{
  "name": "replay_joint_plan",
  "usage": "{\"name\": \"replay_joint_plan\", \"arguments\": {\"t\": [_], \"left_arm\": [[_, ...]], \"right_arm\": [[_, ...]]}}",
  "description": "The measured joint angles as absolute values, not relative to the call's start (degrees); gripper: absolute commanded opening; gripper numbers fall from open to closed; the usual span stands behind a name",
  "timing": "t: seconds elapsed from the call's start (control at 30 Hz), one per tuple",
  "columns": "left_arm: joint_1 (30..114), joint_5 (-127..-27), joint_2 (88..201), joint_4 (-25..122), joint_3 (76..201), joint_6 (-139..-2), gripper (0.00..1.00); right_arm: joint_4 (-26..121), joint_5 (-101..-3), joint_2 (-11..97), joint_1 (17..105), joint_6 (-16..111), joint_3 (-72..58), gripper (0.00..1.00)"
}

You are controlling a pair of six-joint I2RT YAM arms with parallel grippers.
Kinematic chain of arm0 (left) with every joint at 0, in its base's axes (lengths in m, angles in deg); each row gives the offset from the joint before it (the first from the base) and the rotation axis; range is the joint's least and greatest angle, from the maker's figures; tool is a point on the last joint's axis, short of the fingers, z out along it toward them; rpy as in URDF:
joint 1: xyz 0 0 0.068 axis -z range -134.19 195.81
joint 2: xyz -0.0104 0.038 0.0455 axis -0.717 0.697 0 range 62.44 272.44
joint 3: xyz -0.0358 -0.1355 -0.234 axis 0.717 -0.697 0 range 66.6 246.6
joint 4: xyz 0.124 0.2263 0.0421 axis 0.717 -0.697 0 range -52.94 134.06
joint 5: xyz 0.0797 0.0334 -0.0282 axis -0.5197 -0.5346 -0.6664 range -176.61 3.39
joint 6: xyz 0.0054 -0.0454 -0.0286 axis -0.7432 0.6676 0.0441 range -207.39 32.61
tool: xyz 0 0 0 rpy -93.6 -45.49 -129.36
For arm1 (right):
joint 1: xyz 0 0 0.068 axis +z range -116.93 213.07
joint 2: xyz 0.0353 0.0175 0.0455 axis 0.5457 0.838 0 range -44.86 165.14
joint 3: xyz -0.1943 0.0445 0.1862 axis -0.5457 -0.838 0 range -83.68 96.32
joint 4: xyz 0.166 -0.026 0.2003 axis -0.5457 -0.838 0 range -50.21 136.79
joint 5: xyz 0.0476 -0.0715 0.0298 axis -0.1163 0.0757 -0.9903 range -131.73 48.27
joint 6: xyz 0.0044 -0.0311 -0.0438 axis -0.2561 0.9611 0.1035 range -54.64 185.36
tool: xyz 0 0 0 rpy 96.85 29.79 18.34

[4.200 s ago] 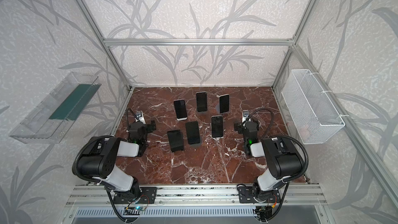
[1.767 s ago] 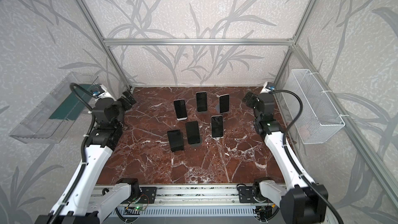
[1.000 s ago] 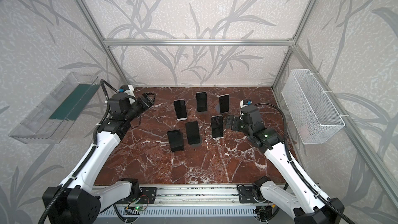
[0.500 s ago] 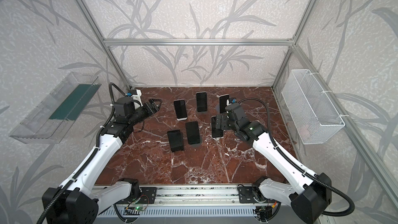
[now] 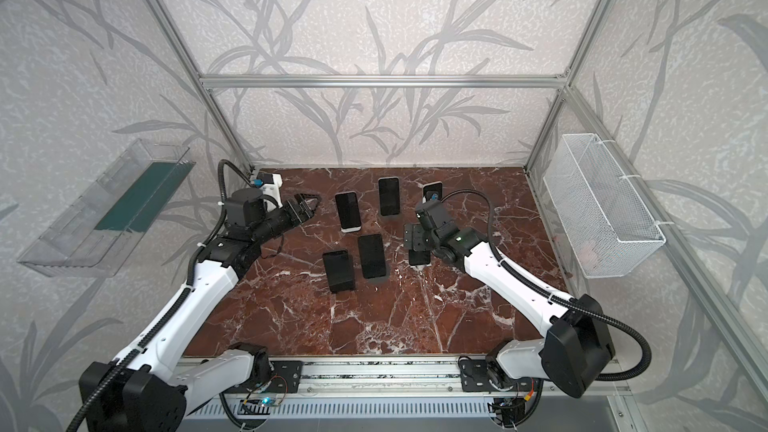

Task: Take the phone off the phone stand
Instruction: 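Reach right gripper to the teal phone while left arm moves farther, then close the right gripper on the top edge of the teal phone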

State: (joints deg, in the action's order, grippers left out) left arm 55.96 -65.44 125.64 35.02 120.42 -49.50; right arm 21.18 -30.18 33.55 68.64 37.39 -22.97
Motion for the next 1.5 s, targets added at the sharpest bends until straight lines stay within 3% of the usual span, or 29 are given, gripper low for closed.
{"name": "replay_joint_plan", "arguments": {"t": [0.67,1.27,1.5], "left_arm": [[57.45,-62.47,125.69,35.06,120.42,-48.84,0.81],[57.82,-62.56,125.97,35.04,120.42,-48.86,0.81],[57.82,-62.73,126.38,35.02,120.42,-49.15,0.82]], "right_arm": [[24.94,-28.91,43.47,68.64,43.03,-20.59,1.00],[28.00,-26.11,46.09,68.64,43.09,-19.78,0.92],[29.05,-24.82,48.19,68.64,42.40,-19.78,0.84]]}}
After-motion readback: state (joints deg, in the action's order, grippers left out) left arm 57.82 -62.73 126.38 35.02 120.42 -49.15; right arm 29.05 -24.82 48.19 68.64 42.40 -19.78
